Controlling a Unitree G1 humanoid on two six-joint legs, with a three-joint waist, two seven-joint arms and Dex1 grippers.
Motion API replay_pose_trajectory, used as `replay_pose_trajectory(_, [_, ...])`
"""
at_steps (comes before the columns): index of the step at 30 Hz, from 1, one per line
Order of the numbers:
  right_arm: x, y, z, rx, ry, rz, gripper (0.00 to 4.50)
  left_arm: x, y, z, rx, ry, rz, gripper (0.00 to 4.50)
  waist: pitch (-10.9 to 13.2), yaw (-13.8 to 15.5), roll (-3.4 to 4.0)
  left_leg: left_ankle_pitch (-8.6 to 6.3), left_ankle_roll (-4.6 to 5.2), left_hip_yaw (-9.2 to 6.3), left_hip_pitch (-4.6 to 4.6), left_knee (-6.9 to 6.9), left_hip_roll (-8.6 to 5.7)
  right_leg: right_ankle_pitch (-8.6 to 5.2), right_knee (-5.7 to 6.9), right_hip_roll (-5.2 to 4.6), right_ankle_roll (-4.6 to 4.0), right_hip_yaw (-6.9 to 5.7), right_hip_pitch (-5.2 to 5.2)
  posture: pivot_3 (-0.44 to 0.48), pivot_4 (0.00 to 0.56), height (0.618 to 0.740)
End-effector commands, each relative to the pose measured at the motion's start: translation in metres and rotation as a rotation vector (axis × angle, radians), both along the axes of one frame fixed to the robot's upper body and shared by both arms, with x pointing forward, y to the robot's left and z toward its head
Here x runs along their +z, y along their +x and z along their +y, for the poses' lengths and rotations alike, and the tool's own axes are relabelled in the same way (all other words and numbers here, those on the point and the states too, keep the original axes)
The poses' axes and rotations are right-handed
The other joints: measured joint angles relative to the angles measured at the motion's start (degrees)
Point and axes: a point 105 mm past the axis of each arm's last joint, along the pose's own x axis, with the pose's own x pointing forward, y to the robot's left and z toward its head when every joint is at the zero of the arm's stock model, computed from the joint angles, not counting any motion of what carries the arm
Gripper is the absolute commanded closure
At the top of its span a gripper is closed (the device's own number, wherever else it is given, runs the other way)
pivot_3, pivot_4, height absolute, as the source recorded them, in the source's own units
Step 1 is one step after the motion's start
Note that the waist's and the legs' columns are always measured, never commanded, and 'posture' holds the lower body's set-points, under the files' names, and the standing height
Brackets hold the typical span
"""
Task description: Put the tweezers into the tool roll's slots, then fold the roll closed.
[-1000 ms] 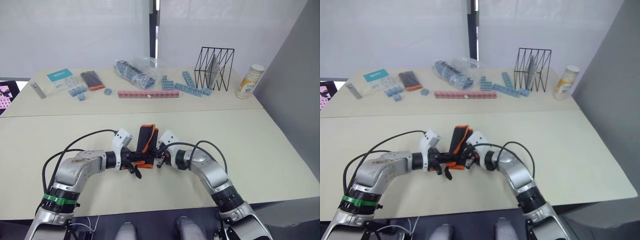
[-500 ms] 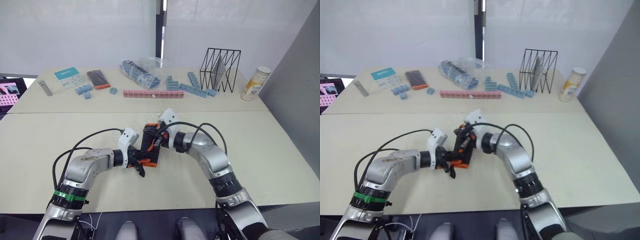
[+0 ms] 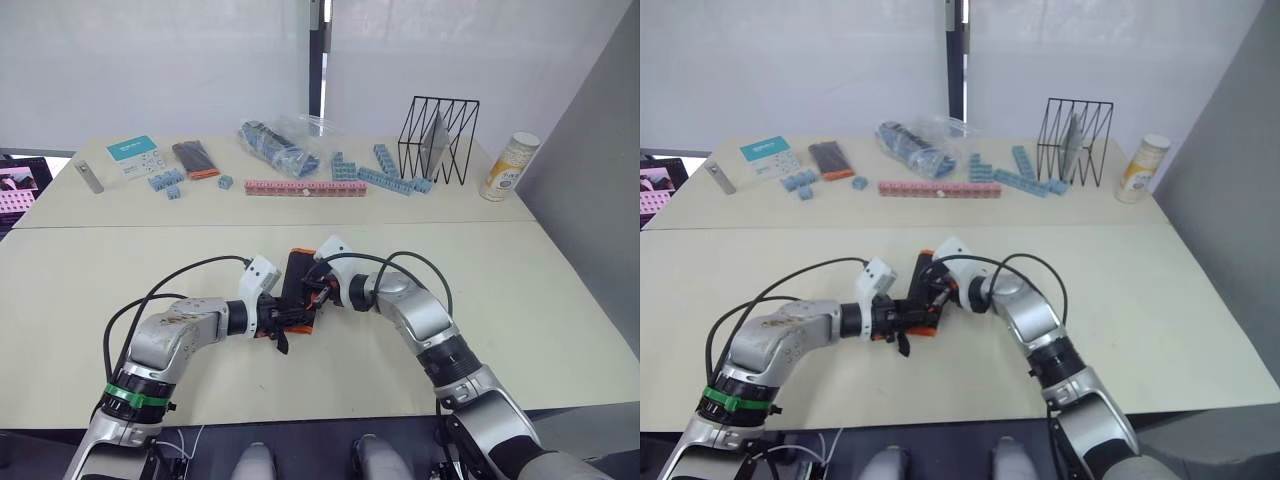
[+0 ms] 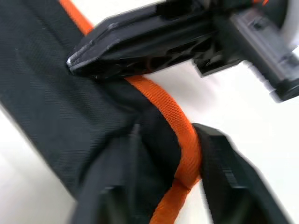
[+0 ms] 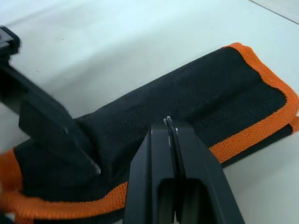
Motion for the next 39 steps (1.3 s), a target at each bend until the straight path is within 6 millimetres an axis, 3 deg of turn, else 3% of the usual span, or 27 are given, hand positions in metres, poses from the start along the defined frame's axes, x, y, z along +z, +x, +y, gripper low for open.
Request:
replay_pose_trajectory(1, [-0.022, -0.001, -0.011, -0.035, -0.055, 0.055, 4.5, 0.024, -0.003, 0.022, -0.016, -0.049, -0.059, 1.6, 0.0, -0.2, 0.0, 0.0, 0.0, 0.0, -0.01, -0.01, 0.0, -0.01, 0.0, 0.01, -0.01, 0.0, -0.02, 0.0, 0.15, 0.721])
replay_pose_trajectory(5, [-0.023, -0.002, -0.011, -0.033, -0.052, 0.056, 4.5, 0.026, 0.0, 0.041, -0.053, 0.018, -0.146, 1.6, 0.0, -0.6, 0.0, 0.0, 0.0, 0.0, -0.01, -0.15, 0.01, -0.01, -0.02, 0.0, -0.01, 0.0, -0.06, 0.0, 0.15, 0.721])
replay_pose_trajectory(9, [-0.024, -0.004, -0.011, -0.032, -0.053, 0.059, 4.5, 0.036, 0.002, 0.034, -0.13, -0.014, -0.236, 1.6, 0.0, -0.5, 0.0, 0.0, 0.0, 0.01, -0.05, -0.16, 0.01, -0.08, -0.09, 0.0, -0.12, -0.01, -0.06, 0.0, 0.15, 0.721])
replay_pose_trajectory(12, [-0.025, -0.005, -0.011, -0.032, -0.052, 0.061, 4.5, 0.037, 0.003, 0.023, -0.197, -0.051, -0.259, 2.38, 0.0, -0.4, 0.0, 0.0, 0.0, 0.01, -0.09, -0.15, 0.01, -0.07, -0.1, 0.0, -0.1, -0.01, -0.07, 0.0, 0.15, 0.721])
replay_pose_trajectory(14, [-0.026, -0.006, -0.011, -0.033, -0.052, 0.063, 4.5, 0.032, 0.004, 0.017, -0.23, -0.052, -0.259, 3.13, 0.0, -0.4, 0.0, 0.0, 0.0, 0.01, -0.09, -0.15, 0.0, -0.01, -0.09, 0.0, -0.01, -0.01, -0.07, 0.0, 0.15, 0.721])
replay_pose_trajectory(18, [-0.026, -0.009, -0.01, -0.03, -0.049, 0.063, 4.5, 0.007, 0.011, 0.01, -0.254, 0.016, -0.237, 4.45, 0.0, -0.3, 0.0, 0.0, 0.0, 0.01, -0.1, -0.19, 0.0, -0.02, -0.11, 0.01, 0.02, -0.01, -0.07, 0.0, 0.15, 0.721])
replay_pose_trajectory(23, [-0.016, -0.017, -0.003, 0.043, -0.006, 0.017, 4.5, -0.05, 0.007, 0.014, -0.274, 0.202, -0.187, 4.48, 0.0, 0.0, 0.05, 0.0, 0.01, 0.0, -0.17, -0.27, 0.0, -0.06, -0.12, 0.01, 0.04, -0.02, -0.14, 0.0, 0.15, 0.721])
replay_pose_trajectory(25, [-0.01, -0.022, 0.002, 0.089, 0.017, -0.005, 4.5, -0.058, 0.006, 0.014, -0.272, 0.217, -0.181, 4.48, -0.1, 0.2, 0.09, -0.01, 0.01, 0.01, -0.11, -0.26, 0.0, -0.06, -0.16, 0.0, 0.05, -0.01, -0.05, 0.0, 0.15, 0.721])
replay_pose_trajectory(30, [0.005, -0.038, 0.012, 0.225, 0.074, -0.047, 4.5, -0.056, 0.002, 0.011, -0.281, 0.201, -0.189, 4.48, -0.1, 0.1, 0.09, 0.0, 0.01, 0.01, -0.03, -0.17, 0.0, -0.08, -0.11, 0.0, 0.03, 0.0, 0.0, 0.0, 0.15, 0.721])
replay_pose_trajectory(36, [-0.02, -0.032, 0.005, 0.191, -0.025, 0.023, 4.5, -0.054, -0.002, 0.014, -0.286, 0.201, -0.192, 4.48, -0.1, 0.0, 0.12, 0.0, 0.01, 0.01, -0.02, -0.17, 0.0, -0.07, -0.07, 0.0, 0.04, 0.0, 0.01, 0.0, 0.15, 0.721])
replay_pose_trajectory(39, [-0.034, -0.015, -0.002, 0.11, -0.043, 0.069, 4.5, -0.053, -0.004, 0.015, -0.294, 0.205, -0.191, 4.48, -0.1, -0.4, 0.13, 0.0, 0.01, 0.02, 0.11, -0.28, 0.01, -0.07, -0.06, 0.01, 0.03, 0.0, 0.05, 0.0, 0.15, 0.721])
